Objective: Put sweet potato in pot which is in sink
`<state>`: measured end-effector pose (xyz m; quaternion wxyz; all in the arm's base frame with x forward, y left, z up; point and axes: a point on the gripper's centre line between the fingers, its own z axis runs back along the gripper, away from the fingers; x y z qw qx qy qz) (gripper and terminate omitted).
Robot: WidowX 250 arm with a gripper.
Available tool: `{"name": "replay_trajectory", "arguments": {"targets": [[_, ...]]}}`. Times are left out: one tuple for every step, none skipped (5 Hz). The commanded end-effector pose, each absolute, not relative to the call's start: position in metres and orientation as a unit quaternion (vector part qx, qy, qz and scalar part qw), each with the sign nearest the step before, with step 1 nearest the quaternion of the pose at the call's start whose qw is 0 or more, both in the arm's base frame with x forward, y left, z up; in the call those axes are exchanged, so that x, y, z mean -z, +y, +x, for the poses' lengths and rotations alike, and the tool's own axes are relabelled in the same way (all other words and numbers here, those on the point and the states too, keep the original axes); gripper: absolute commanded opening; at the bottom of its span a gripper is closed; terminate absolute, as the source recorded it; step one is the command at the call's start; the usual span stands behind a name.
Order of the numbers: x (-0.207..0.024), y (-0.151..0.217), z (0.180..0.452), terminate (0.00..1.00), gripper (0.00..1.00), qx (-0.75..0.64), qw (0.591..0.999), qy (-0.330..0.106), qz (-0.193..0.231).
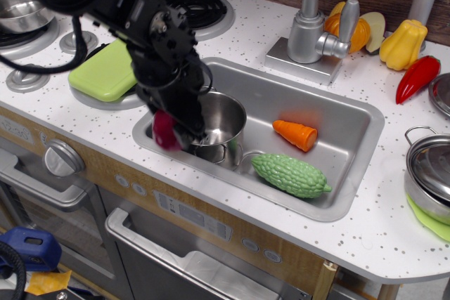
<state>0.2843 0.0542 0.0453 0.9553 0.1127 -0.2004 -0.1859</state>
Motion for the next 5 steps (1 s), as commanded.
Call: {"name": "replay_trajectory", "arguments": {"targets": [[-0.058,0.063,0.315,0.00,0.00,0.238,0.931,-0.242,0.138],[-0.054,0.072,0.328,0.00,1.00,0.254,0.919,-0.265,0.143],[-0.054,0.072,0.328,0.00,1.00,0.254,0.919,-0.265,0.143],[-0.054,0.072,0.328,0.00,1.00,0.254,0.919,-0.265,0.143],[-0.054,0.072,0.328,1.00,1.00,0.254,0.919,-0.265,0.143]]}}
